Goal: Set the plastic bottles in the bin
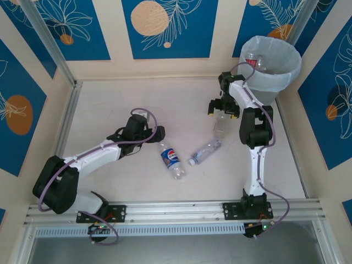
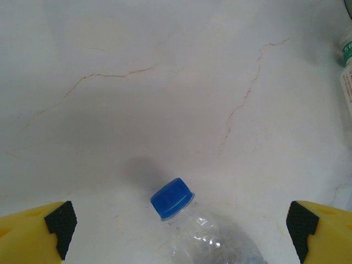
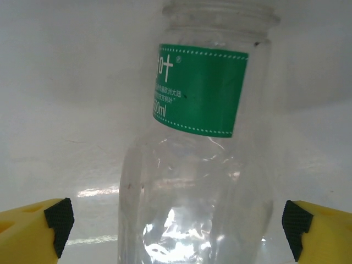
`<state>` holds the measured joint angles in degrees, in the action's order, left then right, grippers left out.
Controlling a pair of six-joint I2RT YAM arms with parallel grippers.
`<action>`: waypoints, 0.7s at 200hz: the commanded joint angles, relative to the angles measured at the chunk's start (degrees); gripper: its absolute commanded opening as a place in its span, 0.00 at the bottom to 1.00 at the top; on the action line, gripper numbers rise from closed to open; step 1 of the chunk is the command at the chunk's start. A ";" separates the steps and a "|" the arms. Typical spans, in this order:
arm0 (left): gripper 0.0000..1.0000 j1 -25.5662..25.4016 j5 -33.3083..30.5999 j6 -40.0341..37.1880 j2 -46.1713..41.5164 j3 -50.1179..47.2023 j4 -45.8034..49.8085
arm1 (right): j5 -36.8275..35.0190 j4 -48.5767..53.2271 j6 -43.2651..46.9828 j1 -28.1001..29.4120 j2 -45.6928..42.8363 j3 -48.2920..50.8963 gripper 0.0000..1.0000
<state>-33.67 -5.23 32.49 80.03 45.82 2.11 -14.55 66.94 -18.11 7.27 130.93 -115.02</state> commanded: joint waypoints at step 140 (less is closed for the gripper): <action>0.99 -0.51 -0.48 -0.26 1.98 3.05 1.32 | -0.87 -7.96 2.99 1.77 -3.86 6.62 0.54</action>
<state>-33.67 -5.63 32.47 81.54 47.31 2.63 -15.05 61.30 -16.84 8.27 131.70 -110.13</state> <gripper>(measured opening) 0.992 0.589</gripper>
